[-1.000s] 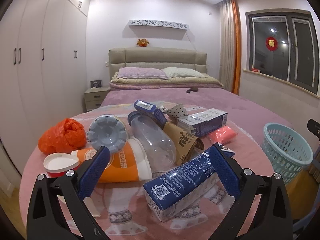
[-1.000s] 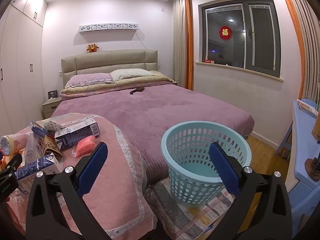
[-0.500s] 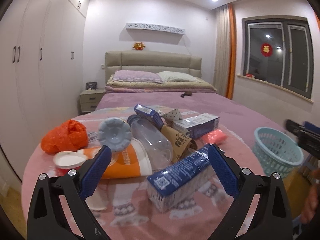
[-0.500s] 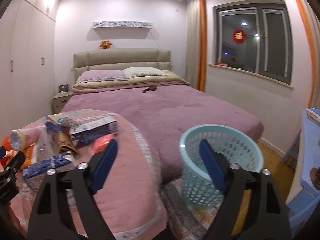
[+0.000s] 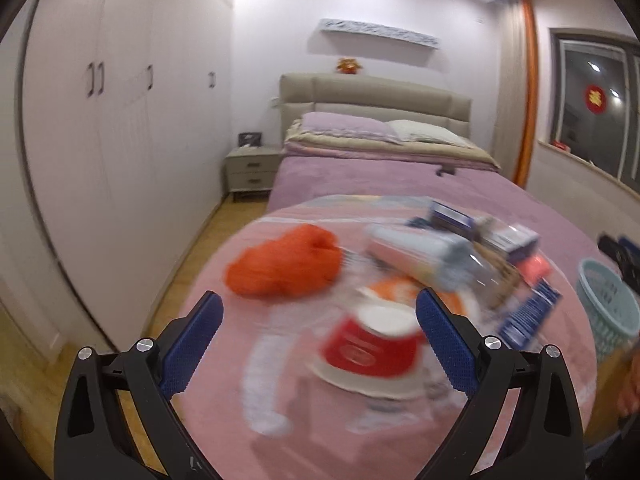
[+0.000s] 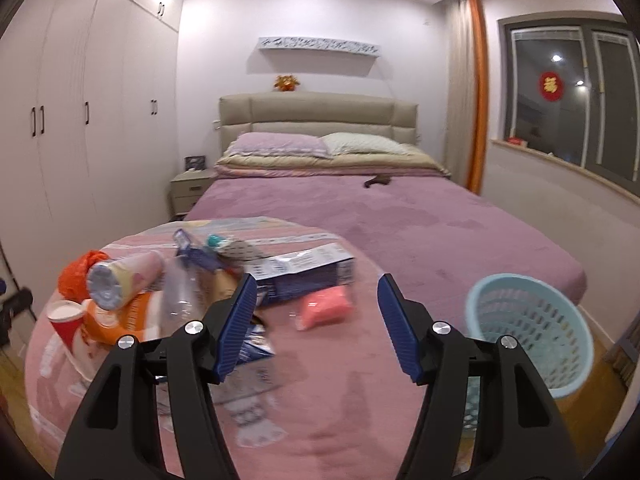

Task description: Collect trash

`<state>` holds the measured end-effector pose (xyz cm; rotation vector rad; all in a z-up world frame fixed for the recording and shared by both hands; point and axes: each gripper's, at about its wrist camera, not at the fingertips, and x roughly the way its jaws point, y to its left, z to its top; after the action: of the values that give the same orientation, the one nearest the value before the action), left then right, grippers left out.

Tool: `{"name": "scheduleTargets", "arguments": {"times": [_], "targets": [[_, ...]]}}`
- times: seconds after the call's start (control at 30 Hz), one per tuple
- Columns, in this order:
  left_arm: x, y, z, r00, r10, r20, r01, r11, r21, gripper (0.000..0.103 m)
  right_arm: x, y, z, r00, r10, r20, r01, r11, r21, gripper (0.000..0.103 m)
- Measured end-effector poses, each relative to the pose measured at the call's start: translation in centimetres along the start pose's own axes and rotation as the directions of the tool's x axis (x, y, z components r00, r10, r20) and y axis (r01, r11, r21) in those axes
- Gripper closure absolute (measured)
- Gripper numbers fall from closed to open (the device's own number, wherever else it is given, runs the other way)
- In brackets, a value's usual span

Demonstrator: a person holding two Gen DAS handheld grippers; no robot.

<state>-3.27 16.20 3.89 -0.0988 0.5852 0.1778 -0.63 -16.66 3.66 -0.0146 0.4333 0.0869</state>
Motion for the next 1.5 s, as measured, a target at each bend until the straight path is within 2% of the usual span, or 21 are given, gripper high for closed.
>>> {"name": "scheduleTargets", "arguments": {"times": [0.03,0.2,0.3,0.33,0.4,0.43,0.57,0.63,0.73,0.83,0.93,1.0,1.03,1.07,1.1,1.2,1.5], "targets": [[0.3,1.0,0.5,1.0,-0.003,0.007,0.003,1.0,-0.011,0.009,0.3,0.3,0.2,1.0,0.018,-0.009,-0.018,1.0,0.004,0.044],[4.3,3.5,3.2,0.996,-0.072,-0.06,0.071,0.997,-0.008,0.009,1.7,3.2,1.4,0.989,0.137,-0.06,-0.136,0.99,0.031,0.044],[7.7,4.5,3.8,0.984,-0.117,-0.133,0.115,0.993,-0.021,0.01,2.4,6.3,2.6,0.976,0.205,-0.079,-0.206,0.979,-0.004,0.044],[9.0,4.5,4.1,0.978,-0.139,-0.153,0.136,0.99,-0.033,0.01,2.6,7.7,3.0,0.969,0.23,-0.086,-0.233,0.972,-0.018,0.043],[11.1,5.2,4.3,0.969,-0.175,-0.175,0.165,0.984,-0.07,0.01,3.3,9.8,3.5,0.957,0.267,-0.113,-0.273,0.961,-0.035,0.031],[12.2,5.6,4.4,0.962,-0.195,-0.19,0.181,0.98,-0.087,0.01,4.0,11.0,3.7,0.948,0.285,-0.142,-0.293,0.955,-0.038,0.029],[15.3,5.7,4.6,0.944,-0.218,-0.249,0.197,0.975,-0.106,0.01,7.6,13.9,3.8,0.912,0.323,-0.253,-0.332,0.943,0.007,0.028],[16.2,5.4,4.4,0.945,-0.191,-0.265,0.175,0.981,-0.086,0.011,9.4,14.7,3.7,0.883,0.358,-0.304,-0.359,0.932,0.054,0.028],[17.5,4.6,4.1,0.943,-0.156,-0.294,0.146,0.988,-0.054,0.018,11.3,15.8,3.2,0.855,0.37,-0.364,-0.366,0.927,0.083,0.028],[17.6,4.2,3.9,0.942,-0.163,-0.292,0.158,0.987,-0.042,0.029,12.9,16.8,2.7,0.831,0.371,-0.414,-0.366,0.926,0.096,0.028],[17.3,3.7,4.1,0.945,-0.162,-0.285,0.164,0.986,-0.015,0.041,14.0,17.4,2.4,0.819,0.362,-0.446,-0.358,0.929,0.096,0.029],[17.0,3.4,4.1,0.947,-0.16,-0.277,0.168,0.986,0.005,0.05,14.4,17.4,2.2,0.812,0.362,-0.458,-0.356,0.929,0.104,0.038],[16.7,3.2,4.1,0.95,-0.159,-0.267,0.17,0.985,0.018,0.052,14.8,17.5,2.0,0.803,0.366,-0.471,-0.358,0.927,0.111,0.043],[16.5,3.0,4.1,0.953,-0.155,-0.26,0.168,0.985,0.028,0.055,15.0,17.5,1.9,0.793,0.375,-0.48,-0.364,0.924,0.12,0.053],[16.2,2.9,4.1,0.956,-0.148,-0.254,0.163,0.986,0.037,0.058,15.3,17.4,1.8,0.782,0.384,-0.49,-0.371,0.92,0.129,0.055],[15.2,2.7,4.3,0.962,-0.142,-0.235,0.158,0.986,0.051,0.062,15.4,17.0,1.7,0.78,0.398,-0.482,-0.377,0.915,0.145,0.055],[8.8,0.8,6.7,0.98,-0.177,-0.093,0.184,0.981,0.069,0.064,10.7,12.9,3.8,0.814,0.458,-0.358,-0.418,0.889,0.188,0.055]]}}
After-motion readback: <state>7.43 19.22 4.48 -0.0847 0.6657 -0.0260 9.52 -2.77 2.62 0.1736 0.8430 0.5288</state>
